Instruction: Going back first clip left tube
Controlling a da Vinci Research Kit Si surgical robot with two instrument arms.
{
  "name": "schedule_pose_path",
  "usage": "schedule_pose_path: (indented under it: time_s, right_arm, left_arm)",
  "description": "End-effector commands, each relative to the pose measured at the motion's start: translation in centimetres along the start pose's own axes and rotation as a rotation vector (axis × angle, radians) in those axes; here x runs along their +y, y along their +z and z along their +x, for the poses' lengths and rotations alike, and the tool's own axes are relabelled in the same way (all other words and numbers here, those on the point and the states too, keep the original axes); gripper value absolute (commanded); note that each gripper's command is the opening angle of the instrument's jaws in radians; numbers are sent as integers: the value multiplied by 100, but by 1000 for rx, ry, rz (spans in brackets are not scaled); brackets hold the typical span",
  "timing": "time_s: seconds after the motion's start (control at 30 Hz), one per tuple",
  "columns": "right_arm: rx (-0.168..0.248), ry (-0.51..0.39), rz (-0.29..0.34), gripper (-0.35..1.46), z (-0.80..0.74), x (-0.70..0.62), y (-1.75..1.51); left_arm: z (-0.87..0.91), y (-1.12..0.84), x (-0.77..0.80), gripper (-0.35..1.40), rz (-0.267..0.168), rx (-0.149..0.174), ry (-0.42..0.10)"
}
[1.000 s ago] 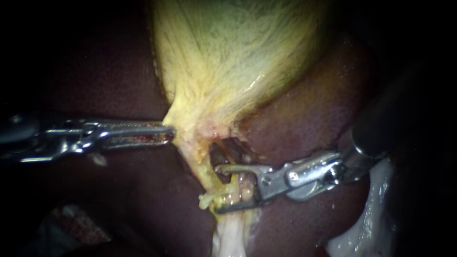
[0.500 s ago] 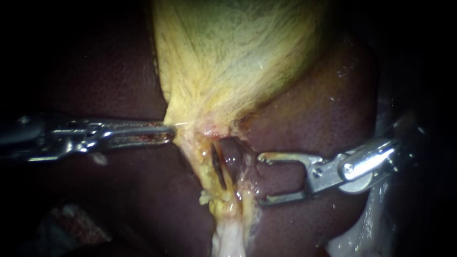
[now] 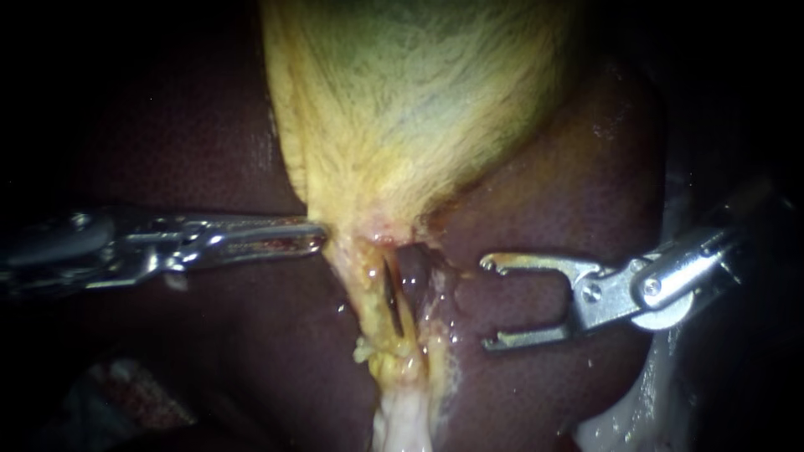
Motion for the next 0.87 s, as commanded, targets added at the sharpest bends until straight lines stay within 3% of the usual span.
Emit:
schedule_pose_path:
  time_s: [0.03, 0.27, 0.87]
  right_arm:
    - [0, -5, 0, 60, 1, 0, 0]
    - [0, -11, 0, 60, 1, 0, 1]
    - [0, -17, 0, 60, 1, -1, 0]
  left_arm:
    - [2, 6, -2, -35, 10, 3, 0]
    - [10, 30, -6, -35, 23, 5, 3]
    - [11, 32, -3, -35, 28, 7, 0]
